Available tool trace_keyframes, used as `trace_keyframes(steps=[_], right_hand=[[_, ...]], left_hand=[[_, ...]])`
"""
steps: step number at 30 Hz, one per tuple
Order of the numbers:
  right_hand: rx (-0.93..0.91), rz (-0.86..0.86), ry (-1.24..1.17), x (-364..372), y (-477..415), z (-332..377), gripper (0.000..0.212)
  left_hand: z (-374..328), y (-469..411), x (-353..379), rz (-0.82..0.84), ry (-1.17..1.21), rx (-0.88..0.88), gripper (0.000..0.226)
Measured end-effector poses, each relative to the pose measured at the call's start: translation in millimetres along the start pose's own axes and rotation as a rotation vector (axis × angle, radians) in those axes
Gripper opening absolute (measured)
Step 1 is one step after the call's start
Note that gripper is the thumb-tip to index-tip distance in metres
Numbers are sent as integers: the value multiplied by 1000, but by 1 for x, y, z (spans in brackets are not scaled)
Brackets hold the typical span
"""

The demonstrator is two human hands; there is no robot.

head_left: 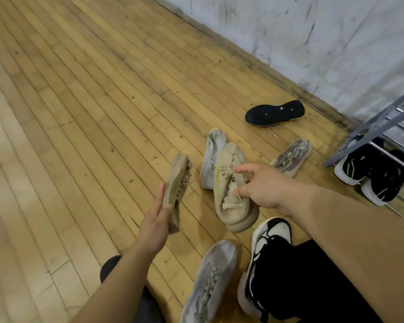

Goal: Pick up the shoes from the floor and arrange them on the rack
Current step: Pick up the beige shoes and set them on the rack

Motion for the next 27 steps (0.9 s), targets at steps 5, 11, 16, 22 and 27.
trace_keyframes(steps=[5, 11, 16, 22, 27], right_hand=[[-16, 19, 11, 10, -2, 5, 69], [-58, -37, -54, -1, 14, 24, 64], [17, -218, -361, -52, 34, 47, 44], [-163, -365, -644, -186, 118, 72, 33], [-236, -525, -614, -294, 210, 14, 38]], left_hand=[[-26, 1, -30, 143, 159, -39, 47], [-65, 7, -39, 174, -15, 113, 47], [-153, 10, -39, 131, -265, 324, 46], [-300, 39, -3, 165, -409, 680, 45], [-398, 88, 85, 235, -494, 949, 48]])
Point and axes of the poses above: each hand's wrist, its own y-axis away from the middle knuckle, its own x-axis out of the palm, z = x × y, the point moved 3 cm from there along -y, towards the middle knuckle, and after that the axes turned 13 degrees about -y, right-handed, at the moved point
